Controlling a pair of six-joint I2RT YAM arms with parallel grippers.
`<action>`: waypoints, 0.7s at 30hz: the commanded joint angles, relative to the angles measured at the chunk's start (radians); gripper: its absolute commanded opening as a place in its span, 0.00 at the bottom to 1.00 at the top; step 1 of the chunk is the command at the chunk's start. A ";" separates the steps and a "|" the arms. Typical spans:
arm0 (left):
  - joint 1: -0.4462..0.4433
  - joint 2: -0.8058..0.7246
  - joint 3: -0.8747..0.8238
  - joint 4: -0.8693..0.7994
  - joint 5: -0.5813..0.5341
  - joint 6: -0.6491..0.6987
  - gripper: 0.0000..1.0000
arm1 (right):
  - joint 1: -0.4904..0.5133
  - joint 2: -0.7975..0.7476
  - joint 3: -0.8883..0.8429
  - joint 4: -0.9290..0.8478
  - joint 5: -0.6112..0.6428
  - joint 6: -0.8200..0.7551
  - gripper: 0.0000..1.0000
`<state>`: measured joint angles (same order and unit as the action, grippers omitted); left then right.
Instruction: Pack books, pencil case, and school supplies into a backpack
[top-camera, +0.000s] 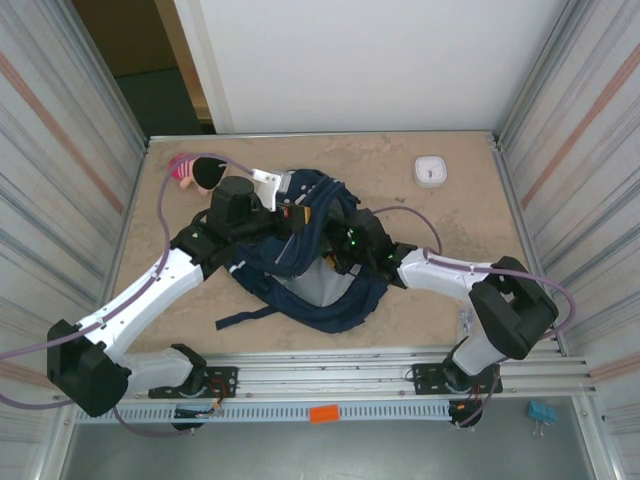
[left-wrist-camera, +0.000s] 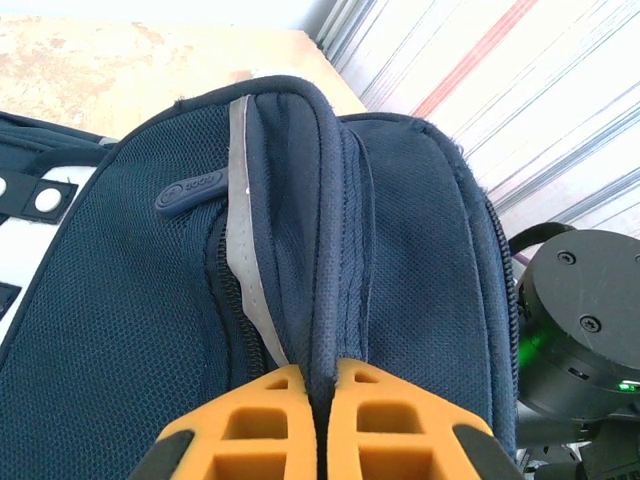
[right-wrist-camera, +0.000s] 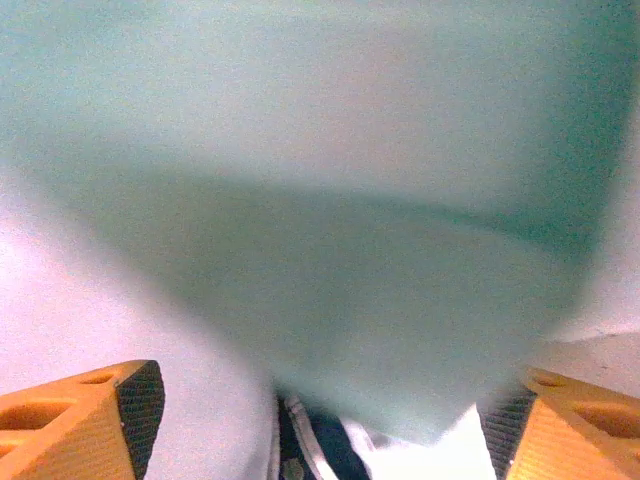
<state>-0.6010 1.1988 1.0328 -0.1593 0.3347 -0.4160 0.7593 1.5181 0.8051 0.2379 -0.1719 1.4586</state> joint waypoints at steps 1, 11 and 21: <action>0.001 -0.059 0.008 0.153 0.013 0.032 0.00 | 0.019 -0.071 -0.010 -0.120 0.049 -0.072 0.84; 0.012 -0.069 -0.017 0.152 -0.006 0.043 0.00 | 0.010 -0.102 -0.027 -0.173 0.107 -0.130 0.59; 0.015 -0.068 -0.022 0.158 0.003 0.050 0.00 | 0.018 0.129 0.088 -0.027 0.127 -0.111 0.45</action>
<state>-0.5945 1.1873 0.9977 -0.1295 0.3244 -0.4007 0.7712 1.5993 0.8463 0.1387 -0.0700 1.3487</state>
